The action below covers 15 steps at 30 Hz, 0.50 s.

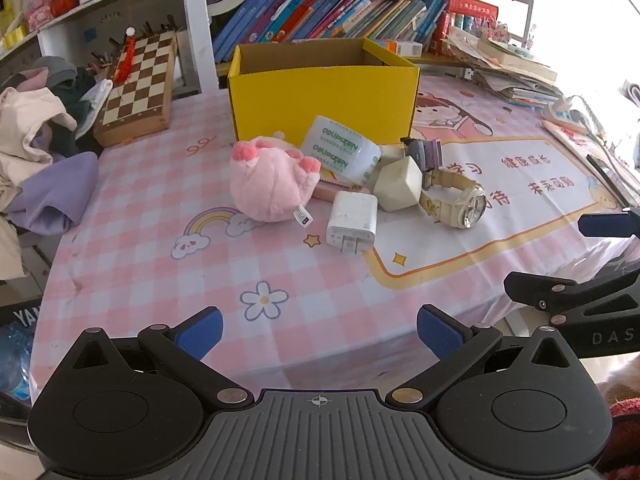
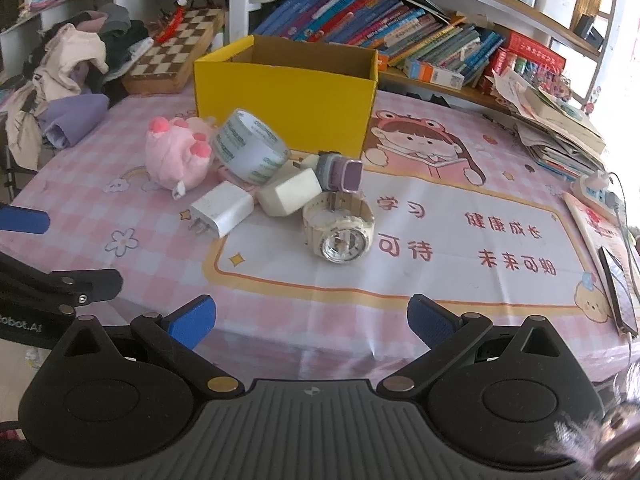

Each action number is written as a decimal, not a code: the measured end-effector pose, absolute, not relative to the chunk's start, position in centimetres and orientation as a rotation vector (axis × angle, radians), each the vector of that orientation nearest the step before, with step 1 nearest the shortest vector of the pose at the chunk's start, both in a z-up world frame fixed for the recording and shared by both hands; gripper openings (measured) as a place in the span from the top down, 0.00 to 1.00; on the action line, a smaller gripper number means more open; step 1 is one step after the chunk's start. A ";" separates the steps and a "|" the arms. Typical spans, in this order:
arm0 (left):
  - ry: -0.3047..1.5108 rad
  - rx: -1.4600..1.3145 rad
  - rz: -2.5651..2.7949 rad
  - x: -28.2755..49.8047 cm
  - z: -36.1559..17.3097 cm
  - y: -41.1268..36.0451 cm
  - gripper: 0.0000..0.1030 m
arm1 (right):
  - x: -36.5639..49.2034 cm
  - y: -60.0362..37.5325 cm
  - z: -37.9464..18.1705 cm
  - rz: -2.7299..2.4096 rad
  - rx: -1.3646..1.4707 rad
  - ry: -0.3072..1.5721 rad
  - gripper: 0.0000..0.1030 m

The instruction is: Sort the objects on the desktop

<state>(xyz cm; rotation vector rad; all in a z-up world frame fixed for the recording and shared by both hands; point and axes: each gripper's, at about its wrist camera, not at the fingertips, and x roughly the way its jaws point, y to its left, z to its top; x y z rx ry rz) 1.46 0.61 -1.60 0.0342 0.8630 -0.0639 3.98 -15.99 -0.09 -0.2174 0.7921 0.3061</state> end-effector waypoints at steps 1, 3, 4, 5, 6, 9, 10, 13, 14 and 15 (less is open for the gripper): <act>0.864 0.035 -0.064 1.4 -1.6 0.6 0.00 | 4.0 -16.0 -0.1 0.302 -0.217 0.797 0.00; 0.865 0.034 -0.062 1.4 -1.6 0.6 0.00 | 4.1 -16.1 -0.2 0.303 -0.210 0.802 0.00; 0.865 0.033 -0.061 1.4 -1.6 0.7 0.00 | 4.1 -16.1 -0.2 0.306 -0.209 0.802 0.00; 0.866 0.032 -0.059 1.4 -1.6 0.7 0.00 | 4.1 -16.1 -0.2 0.310 -0.210 0.802 0.00; 0.867 0.031 -0.057 1.4 -1.6 0.7 0.00 | 4.1 -16.1 -0.2 0.315 -0.209 0.802 0.00; 0.873 0.030 -0.055 1.5 -1.7 0.7 0.00 | 4.0 -16.1 -0.2 0.337 -0.204 0.803 0.00; 0.875 0.030 -0.055 1.5 -1.7 0.6 0.00 | 3.9 -16.1 -0.2 0.339 -0.202 0.803 0.00; 0.877 0.028 -0.056 1.6 -1.7 0.6 0.00 | 3.8 -16.2 -0.1 0.344 -0.196 0.801 0.00; 0.875 0.028 -0.057 1.6 -1.7 0.7 0.00 | 3.8 -16.2 -0.1 0.345 -0.194 0.800 0.00; 0.874 0.029 -0.058 1.5 -1.7 0.6 0.00 | 3.7 -16.3 -0.1 0.343 -0.192 0.800 0.00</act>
